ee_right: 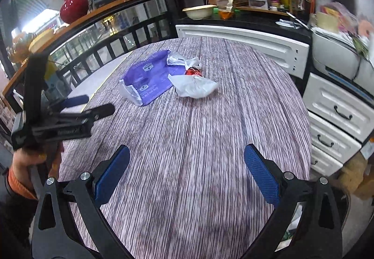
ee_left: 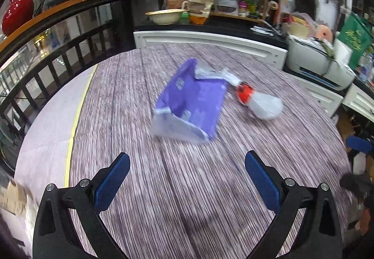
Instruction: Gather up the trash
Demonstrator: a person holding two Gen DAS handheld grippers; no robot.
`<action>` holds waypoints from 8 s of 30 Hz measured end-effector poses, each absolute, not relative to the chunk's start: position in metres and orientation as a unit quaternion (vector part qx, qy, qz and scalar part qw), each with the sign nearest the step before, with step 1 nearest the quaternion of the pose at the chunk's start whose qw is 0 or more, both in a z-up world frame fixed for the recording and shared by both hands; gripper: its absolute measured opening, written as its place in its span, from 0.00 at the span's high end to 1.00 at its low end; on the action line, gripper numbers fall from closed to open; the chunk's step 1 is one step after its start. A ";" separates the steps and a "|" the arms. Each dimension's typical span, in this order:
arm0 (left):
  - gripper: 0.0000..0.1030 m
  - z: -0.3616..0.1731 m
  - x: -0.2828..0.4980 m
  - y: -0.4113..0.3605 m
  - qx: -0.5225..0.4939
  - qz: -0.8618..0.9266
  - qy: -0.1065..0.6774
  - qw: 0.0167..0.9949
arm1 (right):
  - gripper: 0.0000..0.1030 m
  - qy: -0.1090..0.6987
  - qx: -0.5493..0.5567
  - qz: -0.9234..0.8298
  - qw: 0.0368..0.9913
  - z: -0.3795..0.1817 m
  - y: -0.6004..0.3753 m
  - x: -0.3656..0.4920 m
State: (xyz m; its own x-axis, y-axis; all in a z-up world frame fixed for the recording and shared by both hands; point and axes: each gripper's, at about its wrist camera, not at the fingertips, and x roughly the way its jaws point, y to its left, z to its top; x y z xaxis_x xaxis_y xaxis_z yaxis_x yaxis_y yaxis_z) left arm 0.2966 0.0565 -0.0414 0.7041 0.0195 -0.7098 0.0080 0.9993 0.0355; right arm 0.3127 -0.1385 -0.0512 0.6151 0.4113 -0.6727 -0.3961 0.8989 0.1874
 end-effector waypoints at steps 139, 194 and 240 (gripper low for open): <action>0.29 -0.149 0.192 -0.315 0.137 -0.249 0.448 0.847 | 0.12 0.283 0.175 -0.187 0.924 -0.145 -0.459 0.067; 0.05 -0.018 0.035 -0.023 -0.045 -0.095 0.230 0.968 | 0.06 0.162 0.051 0.027 0.985 -0.024 -0.220 0.017; 0.05 -0.022 0.034 -0.020 -0.032 -0.096 0.229 0.968 | 0.06 0.171 0.050 0.027 0.984 -0.029 -0.224 0.023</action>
